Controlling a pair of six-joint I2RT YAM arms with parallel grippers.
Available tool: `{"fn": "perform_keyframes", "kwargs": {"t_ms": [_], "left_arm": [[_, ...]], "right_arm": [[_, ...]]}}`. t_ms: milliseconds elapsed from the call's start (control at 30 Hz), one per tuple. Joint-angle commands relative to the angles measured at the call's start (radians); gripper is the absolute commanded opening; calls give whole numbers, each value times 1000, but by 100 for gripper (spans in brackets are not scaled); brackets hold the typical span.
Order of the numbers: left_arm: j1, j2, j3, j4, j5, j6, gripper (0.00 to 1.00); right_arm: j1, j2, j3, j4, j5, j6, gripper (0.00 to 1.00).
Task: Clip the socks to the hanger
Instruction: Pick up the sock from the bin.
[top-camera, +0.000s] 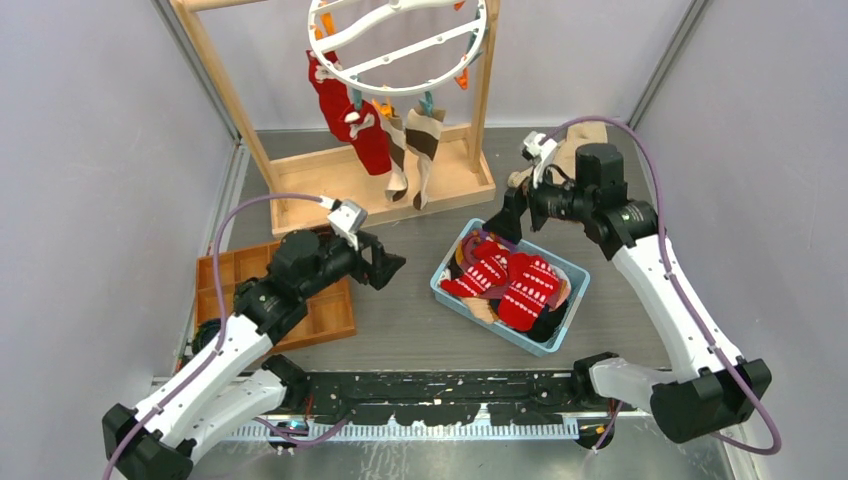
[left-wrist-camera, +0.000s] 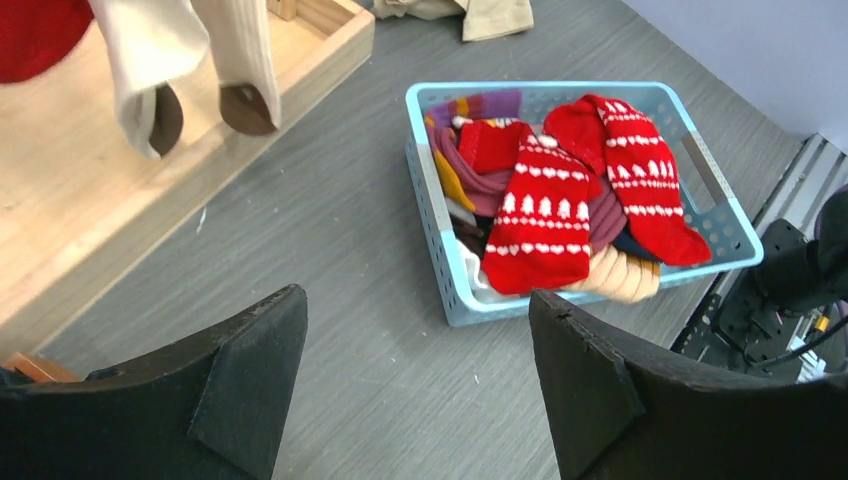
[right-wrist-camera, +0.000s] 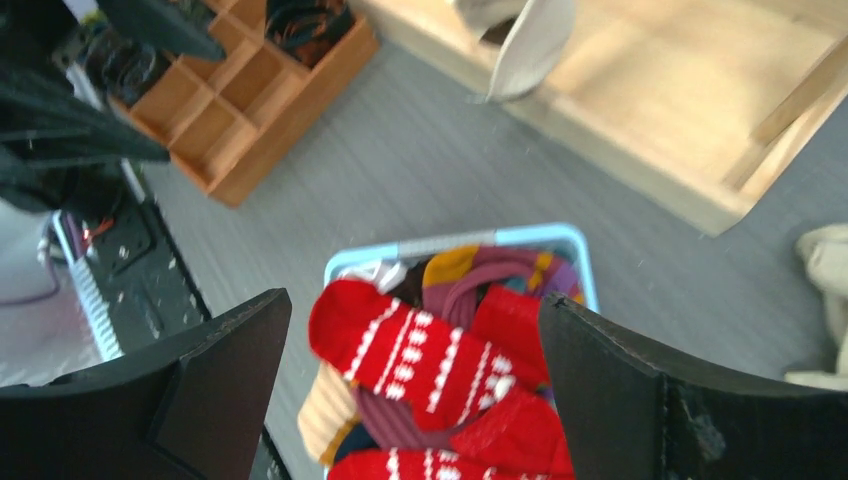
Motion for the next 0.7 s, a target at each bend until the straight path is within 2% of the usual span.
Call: {"fn": "perform_keyframes", "kwargs": {"t_ms": [0,167,400,533,667], "left_arm": [[4,-115,-69,164,-9,-42,82],[4,-224,-143,155,-13,-73,81],[5,-329,-213,166,-86,-177,82],[4,-337,-237,172,-129,-263,84],[5,-301,-232,156,-143,-322,83]], "right_arm": [[-4,-91,-83,-112,-55,-75,100],[-5,-203,-206,-136,-79,-112,100],[-10,-265,-283,-98,-13,17,100],[-23,-275,-314,-70,7,81,99],[-23,-289,-345,-59,55,140,95]]}}
